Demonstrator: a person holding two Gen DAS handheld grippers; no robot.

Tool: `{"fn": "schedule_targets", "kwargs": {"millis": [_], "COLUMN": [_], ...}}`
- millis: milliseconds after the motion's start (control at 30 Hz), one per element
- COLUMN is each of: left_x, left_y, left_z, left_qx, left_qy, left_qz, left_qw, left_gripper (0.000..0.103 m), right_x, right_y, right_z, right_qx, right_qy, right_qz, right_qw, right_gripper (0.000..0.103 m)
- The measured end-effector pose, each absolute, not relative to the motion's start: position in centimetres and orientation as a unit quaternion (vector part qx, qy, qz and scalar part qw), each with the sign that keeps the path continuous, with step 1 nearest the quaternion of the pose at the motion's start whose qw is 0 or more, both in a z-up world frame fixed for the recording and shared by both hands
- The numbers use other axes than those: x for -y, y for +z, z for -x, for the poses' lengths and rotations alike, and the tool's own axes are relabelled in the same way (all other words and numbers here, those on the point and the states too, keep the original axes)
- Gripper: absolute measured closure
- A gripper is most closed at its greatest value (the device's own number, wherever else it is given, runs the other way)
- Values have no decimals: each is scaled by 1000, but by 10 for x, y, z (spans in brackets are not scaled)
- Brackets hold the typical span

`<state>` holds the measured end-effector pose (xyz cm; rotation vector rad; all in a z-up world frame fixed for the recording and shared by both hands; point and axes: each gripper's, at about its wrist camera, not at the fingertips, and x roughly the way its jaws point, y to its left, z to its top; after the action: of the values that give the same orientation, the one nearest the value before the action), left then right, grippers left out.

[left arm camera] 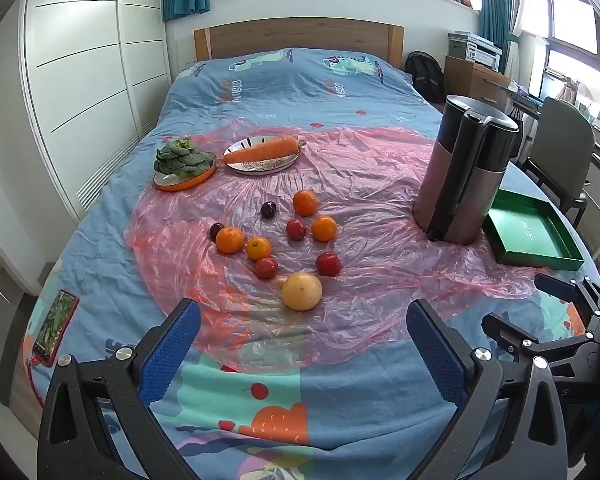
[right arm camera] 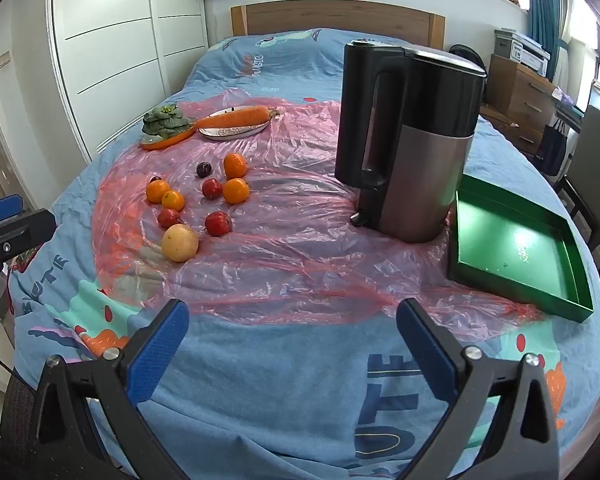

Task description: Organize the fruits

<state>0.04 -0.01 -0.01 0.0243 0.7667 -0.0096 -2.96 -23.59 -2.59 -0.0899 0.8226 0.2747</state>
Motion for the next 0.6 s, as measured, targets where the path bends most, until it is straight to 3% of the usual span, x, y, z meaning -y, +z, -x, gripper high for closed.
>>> {"fn": "schedule_targets", "kwargs": {"millis": [600], "left_x": [-1], "left_y": [-8], "left_z": [-3], "left_qx": [-382], "left_qy": [-6], "left_qz": [3], "left_qw": [924], "left_gripper": [2], "right_x": [236], "right_y": [-25], "right_z": [28], "right_qx": [-397], "right_qy": [131], "right_qz": [47], "right_qw": [907], "right_gripper": [0]}}
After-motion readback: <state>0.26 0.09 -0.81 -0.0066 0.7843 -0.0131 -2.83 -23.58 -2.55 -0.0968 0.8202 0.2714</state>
